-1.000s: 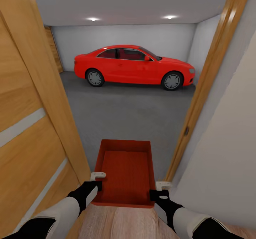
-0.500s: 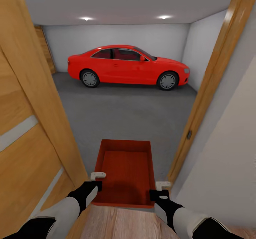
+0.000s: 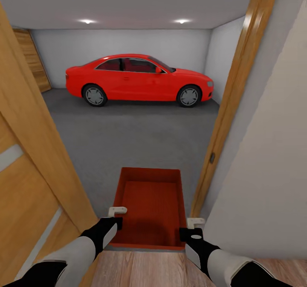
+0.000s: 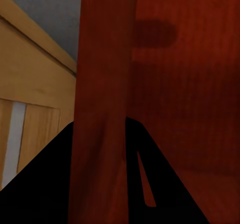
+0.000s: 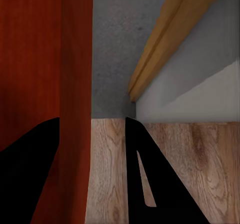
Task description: Move the two storage containers from the living room to the garage. In the garage, place one container on the floor and stack the other container on top of it (either order is fine).
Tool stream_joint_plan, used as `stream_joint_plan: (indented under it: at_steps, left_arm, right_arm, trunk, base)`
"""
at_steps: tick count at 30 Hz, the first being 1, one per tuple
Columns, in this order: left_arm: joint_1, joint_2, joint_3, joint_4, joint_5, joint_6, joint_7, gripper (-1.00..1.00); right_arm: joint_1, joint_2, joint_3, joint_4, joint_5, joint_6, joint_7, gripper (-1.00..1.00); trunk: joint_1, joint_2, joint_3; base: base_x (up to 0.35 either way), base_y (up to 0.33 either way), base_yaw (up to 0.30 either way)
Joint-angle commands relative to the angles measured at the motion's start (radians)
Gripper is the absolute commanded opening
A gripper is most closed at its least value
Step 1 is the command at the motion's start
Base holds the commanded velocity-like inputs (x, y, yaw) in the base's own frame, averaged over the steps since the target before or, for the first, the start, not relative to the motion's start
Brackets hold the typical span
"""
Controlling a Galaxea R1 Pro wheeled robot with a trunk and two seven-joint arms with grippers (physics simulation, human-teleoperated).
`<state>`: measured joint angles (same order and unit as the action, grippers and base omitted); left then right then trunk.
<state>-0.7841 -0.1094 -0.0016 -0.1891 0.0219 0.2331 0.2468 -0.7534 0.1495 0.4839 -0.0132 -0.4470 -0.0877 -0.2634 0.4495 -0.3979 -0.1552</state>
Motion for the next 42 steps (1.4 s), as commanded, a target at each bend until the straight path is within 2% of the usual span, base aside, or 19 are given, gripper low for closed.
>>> stream_joint_plan:
  at_steps: [1,14,35,42]
  left_arm:
    - [0.0,-0.001,-0.011,0.0,0.018,0.005,0.003,-1.0]
    - [0.0,-0.001,-0.011,0.0,0.018,0.006,0.003,-1.0]
    - [0.0,-0.002,-0.011,0.001,0.018,0.006,0.003,-1.0]
    - [0.0,-0.001,-0.011,0.002,0.018,0.006,0.002,-1.0]
  right_arm:
    - [-0.001,0.001,0.004,-0.014,-0.004,-0.003,-0.003,-1.0]
    - [-0.001,0.001,0.003,-0.014,-0.004,-0.003,-0.001,-1.0]
    - [-0.001,0.0,0.004,-0.014,-0.005,-0.003,-0.001,-1.0]
    - [-0.001,0.0,0.004,-0.015,-0.004,-0.004,0.0,-1.0]
  trunk:
    - [0.001,-0.002,-0.002]
    - [0.001,-0.002,-0.002]
    - [0.001,-0.002,-0.002]
    - [0.001,-0.002,-0.002]
  base:
    - [0.0,0.006,-0.037]
    - [0.068,0.244,-0.003]
    - [0.004,0.006,0.0]
    - [0.239,0.0,0.0]
